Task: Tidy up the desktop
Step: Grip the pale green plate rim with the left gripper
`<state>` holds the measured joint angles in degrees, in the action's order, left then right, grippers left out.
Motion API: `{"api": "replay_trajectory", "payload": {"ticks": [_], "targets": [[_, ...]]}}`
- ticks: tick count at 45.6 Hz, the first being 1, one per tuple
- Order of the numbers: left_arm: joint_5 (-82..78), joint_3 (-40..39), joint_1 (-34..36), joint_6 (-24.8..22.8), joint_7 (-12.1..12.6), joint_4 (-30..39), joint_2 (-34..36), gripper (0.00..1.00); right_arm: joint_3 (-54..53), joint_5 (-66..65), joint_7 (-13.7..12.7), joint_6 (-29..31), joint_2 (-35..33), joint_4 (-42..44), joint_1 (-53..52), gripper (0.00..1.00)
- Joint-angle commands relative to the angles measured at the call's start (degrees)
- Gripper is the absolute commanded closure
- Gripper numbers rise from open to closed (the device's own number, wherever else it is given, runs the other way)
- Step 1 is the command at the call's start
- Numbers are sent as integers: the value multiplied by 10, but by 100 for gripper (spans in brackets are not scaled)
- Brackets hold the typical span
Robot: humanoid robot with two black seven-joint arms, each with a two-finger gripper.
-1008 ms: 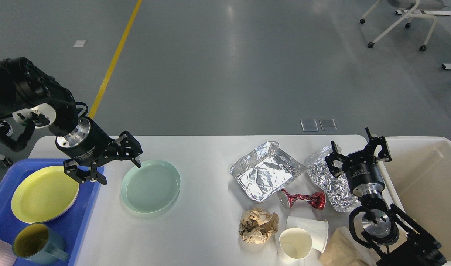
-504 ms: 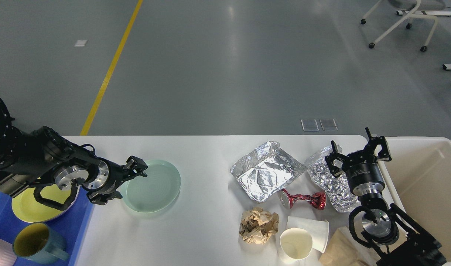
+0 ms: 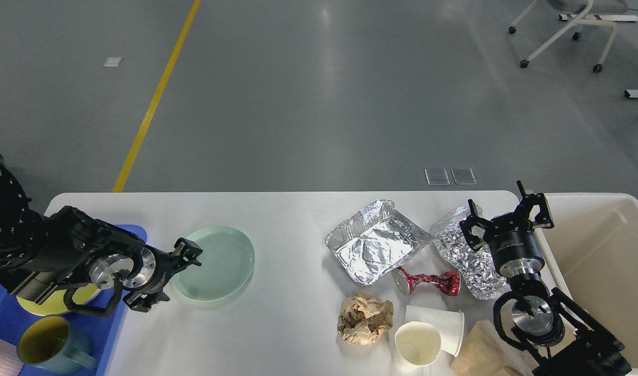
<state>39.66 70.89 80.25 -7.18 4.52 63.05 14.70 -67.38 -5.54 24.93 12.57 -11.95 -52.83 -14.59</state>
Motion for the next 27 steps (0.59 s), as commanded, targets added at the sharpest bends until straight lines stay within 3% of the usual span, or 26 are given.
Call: {"api": "replay_trajectory", "payload": {"ticks": [1, 17, 27], "targets": [[2, -1, -6, 2, 71, -11, 1, 7, 0, 0, 0, 0, 0, 0, 0, 0], [1, -44, -48, 12, 69, -84, -9, 7, 1, 0, 0, 0, 0, 0, 0, 0], [-2, -46, -56, 22, 49, -97, -10, 10, 0, 0, -1, 0, 0, 0, 0, 0]]}}
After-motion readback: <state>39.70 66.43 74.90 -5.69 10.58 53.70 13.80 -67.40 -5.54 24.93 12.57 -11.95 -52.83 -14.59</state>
